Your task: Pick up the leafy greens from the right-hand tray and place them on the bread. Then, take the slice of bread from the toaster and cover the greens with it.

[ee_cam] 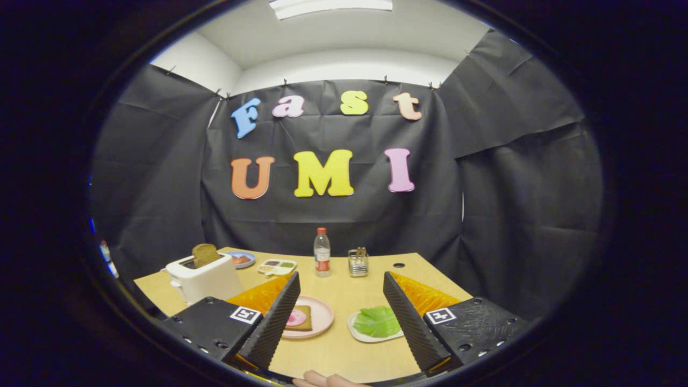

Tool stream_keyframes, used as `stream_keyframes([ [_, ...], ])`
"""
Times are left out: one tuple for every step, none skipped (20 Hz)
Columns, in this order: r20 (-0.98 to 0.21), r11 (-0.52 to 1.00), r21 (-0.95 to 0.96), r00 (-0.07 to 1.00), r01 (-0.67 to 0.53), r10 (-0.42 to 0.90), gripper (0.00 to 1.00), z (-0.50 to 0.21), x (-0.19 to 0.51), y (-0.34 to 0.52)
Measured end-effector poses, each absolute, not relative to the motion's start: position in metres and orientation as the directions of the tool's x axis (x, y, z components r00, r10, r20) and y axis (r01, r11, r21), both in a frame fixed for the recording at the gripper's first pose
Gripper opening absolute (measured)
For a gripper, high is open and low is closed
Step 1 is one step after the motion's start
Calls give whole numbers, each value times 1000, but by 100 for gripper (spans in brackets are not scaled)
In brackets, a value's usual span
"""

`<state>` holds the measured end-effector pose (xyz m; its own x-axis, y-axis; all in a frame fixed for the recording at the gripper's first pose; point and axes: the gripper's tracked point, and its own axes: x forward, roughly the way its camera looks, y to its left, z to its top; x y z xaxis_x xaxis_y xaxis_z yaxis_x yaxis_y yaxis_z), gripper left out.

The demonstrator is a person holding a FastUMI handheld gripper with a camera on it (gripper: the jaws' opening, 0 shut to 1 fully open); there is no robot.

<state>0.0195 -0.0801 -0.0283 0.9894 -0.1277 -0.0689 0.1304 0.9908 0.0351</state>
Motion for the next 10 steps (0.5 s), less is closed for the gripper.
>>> stream_keyframes([
  [-82,986,39,984,160,-157,95,-36,28,-97],
  [-104,982,44,979,183,-178,95,-47,38,-112],
  [-139,978,44,971,203,-196,95,-62,48,-124],
  [-176,974,45,961,223,-212,95,-78,60,-138],
  [-211,972,38,953,232,-219,95,-94,73,-148],
  [-246,969,21,940,247,-234,95,-113,85,-159],
  [-280,963,2,924,271,-260,95,-129,97,-173],
  [-310,959,-6,911,284,-272,95,-144,107,-182],
  [-342,956,-5,898,295,-279,96,-158,115,-189],
  [-373,953,-2,884,303,-282,96,-172,125,-196],
])
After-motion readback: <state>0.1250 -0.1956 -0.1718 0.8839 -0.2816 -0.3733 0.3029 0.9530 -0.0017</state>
